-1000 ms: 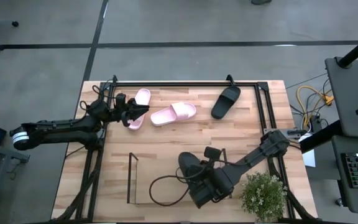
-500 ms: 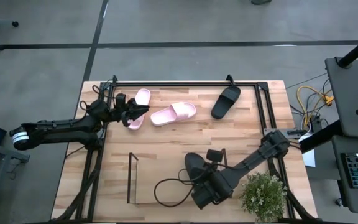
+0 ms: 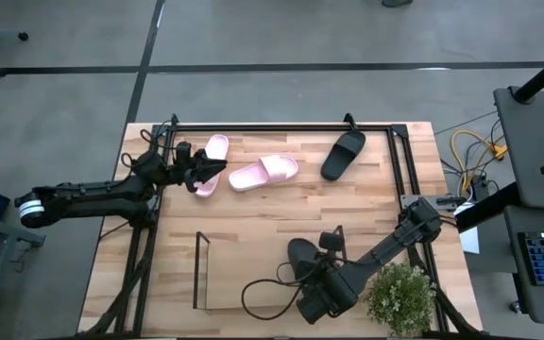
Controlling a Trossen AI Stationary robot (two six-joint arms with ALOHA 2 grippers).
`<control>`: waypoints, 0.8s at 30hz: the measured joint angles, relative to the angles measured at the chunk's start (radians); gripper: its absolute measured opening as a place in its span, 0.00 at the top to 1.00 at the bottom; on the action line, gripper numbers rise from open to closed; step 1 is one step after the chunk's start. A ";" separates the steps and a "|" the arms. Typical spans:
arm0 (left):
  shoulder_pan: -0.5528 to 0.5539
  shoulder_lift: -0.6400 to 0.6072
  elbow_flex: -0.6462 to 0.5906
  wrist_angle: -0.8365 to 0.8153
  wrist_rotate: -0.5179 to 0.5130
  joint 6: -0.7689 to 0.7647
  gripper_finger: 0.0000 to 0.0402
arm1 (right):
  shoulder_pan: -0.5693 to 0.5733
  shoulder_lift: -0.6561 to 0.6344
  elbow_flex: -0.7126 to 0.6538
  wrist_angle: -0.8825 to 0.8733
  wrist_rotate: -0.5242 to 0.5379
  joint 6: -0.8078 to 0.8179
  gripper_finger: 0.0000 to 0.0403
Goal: Pick and place slides into the shelf
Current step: Put the right black slide on the shelf
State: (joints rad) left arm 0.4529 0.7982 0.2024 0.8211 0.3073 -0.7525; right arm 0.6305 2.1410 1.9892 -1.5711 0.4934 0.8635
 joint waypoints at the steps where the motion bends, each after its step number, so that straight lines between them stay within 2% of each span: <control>1: 0.000 0.000 0.000 0.000 0.000 0.000 0.73 | 0.001 0.000 -0.003 0.000 0.000 0.000 0.97; 24: 0.000 0.000 0.000 0.000 0.000 0.000 0.73 | 0.005 -0.037 -0.127 0.003 -0.002 0.027 0.98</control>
State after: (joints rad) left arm 0.4529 0.7982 0.2024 0.8207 0.3073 -0.7521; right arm 0.6354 2.1036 1.8621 -1.5679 0.4910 0.8905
